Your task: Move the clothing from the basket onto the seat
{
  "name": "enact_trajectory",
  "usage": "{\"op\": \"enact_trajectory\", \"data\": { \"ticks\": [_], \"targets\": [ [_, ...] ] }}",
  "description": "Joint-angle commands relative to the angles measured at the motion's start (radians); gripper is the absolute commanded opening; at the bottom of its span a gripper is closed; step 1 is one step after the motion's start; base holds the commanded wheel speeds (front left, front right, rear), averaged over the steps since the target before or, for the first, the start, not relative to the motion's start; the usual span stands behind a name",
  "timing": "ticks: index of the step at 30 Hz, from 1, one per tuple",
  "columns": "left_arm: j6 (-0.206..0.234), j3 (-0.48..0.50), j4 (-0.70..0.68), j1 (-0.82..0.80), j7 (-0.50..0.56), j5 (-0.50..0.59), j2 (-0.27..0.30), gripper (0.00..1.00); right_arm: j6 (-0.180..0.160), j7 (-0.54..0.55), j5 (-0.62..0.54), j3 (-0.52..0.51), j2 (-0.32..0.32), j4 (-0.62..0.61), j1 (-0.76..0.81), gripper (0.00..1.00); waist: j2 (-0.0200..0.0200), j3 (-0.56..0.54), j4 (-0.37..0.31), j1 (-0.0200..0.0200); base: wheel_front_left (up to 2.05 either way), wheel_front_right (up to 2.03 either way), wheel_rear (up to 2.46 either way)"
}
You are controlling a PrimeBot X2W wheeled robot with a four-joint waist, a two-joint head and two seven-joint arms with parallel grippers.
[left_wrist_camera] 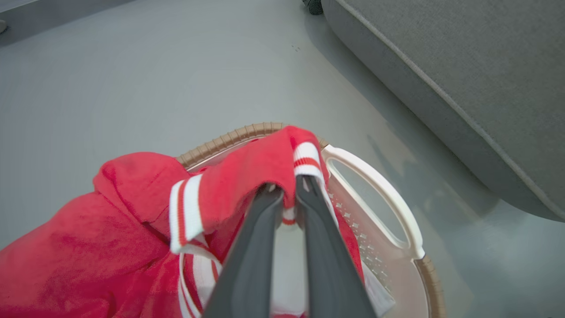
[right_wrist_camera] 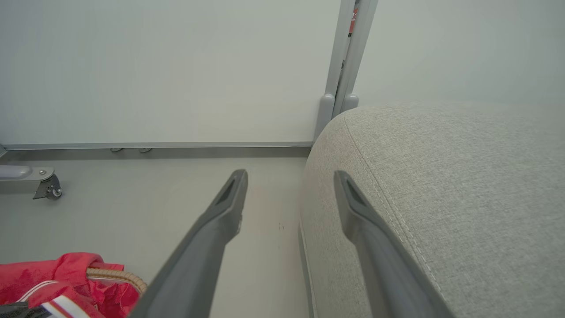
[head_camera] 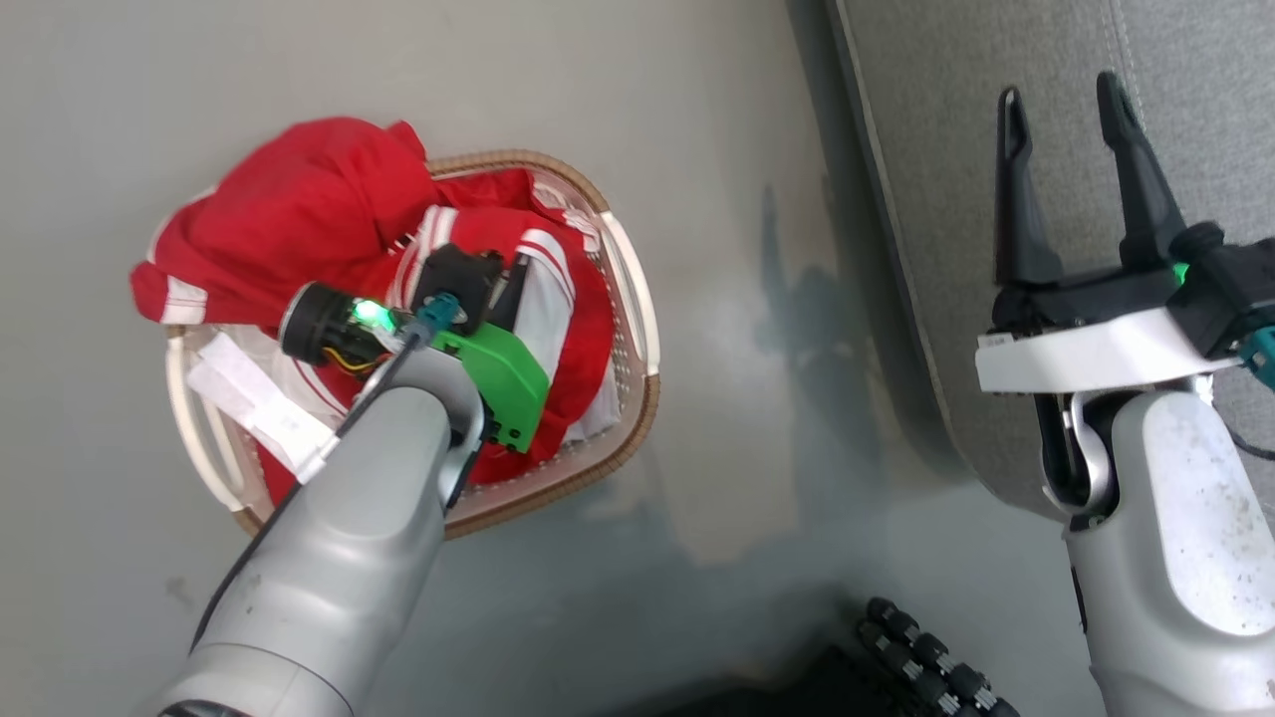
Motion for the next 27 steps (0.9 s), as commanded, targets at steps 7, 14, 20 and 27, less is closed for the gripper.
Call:
{"op": "enact_trajectory", "data": {
  "ticks": [7, 14, 20, 27],
  "targets": [
    [-0.013, -0.051, -0.143, 0.069, -0.005, 0.022, 0.004, 0.0, -0.001, -0.002, -0.046, -0.04, -0.005, 0.055, 0.122, 1.0, -0.0001, -0.281, 0.136, 0.0, 0.0, 0.0, 0.0],
    [-0.019, -0.052, -0.272, 0.069, 0.044, -0.029, 0.027, 0.0, -0.001, -0.002, -0.058, -0.052, -0.005, 0.102, 0.232, 1.0, -0.0001, -0.473, 0.175, 0.0, 0.0, 0.0, 0.0],
    [-0.02, -0.06, -0.366, 0.01, 0.126, -0.051, 0.089, 0.0, -0.001, -0.002, -0.064, -0.041, -0.005, 0.125, 0.297, 1.0, -0.0001, -0.595, 0.177, 0.0, 0.0, 0.0, 0.0],
    [-0.022, -0.051, -0.427, -0.088, 0.216, -0.115, 0.136, 0.0, -0.001, -0.002, -0.062, -0.019, -0.005, 0.144, 0.335, 1.0, -0.0001, -0.693, 0.159, 0.0, 0.0, 0.0, 0.0]
  ]
}}
